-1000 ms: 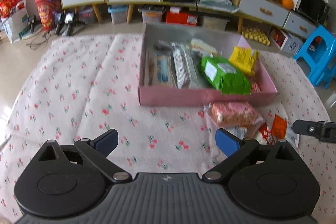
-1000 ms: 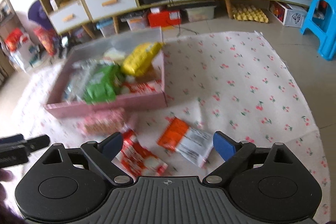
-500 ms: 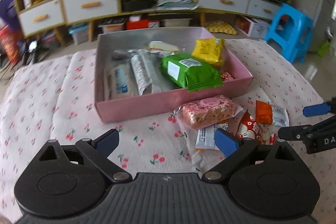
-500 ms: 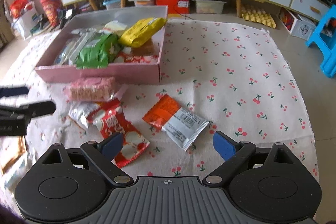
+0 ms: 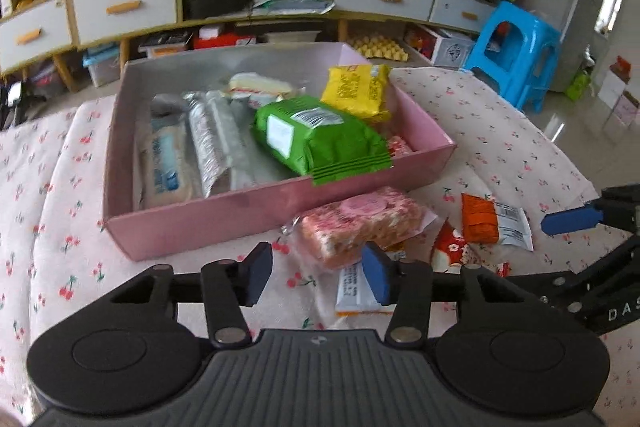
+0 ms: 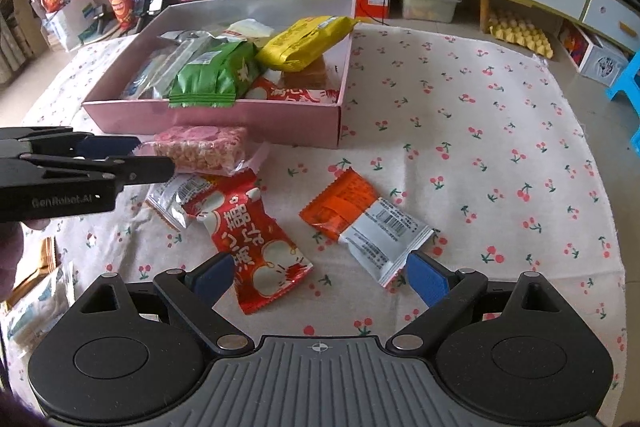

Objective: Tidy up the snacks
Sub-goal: 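Grasp the pink nougat pack with the left gripper while the right grasps the red printed bag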

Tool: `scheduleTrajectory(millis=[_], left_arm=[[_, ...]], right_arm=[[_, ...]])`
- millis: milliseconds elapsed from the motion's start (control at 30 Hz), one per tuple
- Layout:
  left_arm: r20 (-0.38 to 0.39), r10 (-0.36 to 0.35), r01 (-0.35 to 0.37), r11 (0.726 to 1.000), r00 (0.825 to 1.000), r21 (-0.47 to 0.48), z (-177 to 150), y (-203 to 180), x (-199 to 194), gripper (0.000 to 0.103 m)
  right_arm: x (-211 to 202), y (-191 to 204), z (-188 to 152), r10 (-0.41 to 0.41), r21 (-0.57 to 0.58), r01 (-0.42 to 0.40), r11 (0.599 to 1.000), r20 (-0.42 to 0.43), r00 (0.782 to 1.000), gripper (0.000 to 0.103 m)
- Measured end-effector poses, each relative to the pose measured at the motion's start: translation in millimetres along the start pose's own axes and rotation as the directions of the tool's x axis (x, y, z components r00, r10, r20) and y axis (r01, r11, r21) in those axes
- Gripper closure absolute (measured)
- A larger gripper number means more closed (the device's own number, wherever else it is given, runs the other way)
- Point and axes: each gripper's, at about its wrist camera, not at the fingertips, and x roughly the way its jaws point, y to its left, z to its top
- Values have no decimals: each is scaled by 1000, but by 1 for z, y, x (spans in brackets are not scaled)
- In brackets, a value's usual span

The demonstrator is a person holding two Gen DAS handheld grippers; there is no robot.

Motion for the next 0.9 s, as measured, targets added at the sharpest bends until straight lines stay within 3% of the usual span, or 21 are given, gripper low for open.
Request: scheduleTrajectory(millis=[167, 367, 467, 533, 600, 833, 900], left_arm=[[18, -11, 10, 997, 1000, 75, 1, -11, 2, 55], [-19, -15, 17, 996, 1000, 86, 3, -13, 7, 57], [-65, -95, 99, 993, 993, 67, 5, -10, 6, 60], [-113, -166, 174, 982, 980, 68, 4, -11, 6, 70], [-134, -164, 179, 978, 977, 107, 2, -15, 6, 70], [-98, -117, 126, 987, 988, 101, 7, -10, 4, 48], [-85, -106, 114, 989, 991, 91, 9, -6, 3, 46]], right_arm=[[4, -1, 2, 19, 36, -19, 999, -7, 1000, 9], [7, 5, 4, 31, 44, -31, 999, -8, 999, 9], [10, 10, 4, 23, 31, -22, 999, -14, 1000, 9], [12, 11, 4, 24, 26, -24, 999, -18, 1000, 9], [14, 10, 4, 24, 21, -24, 999, -22, 999, 9], [16, 9, 3, 33, 29, -32, 999, -27, 999, 9], [17, 11, 3, 30, 12, -30, 999, -29, 999, 9]])
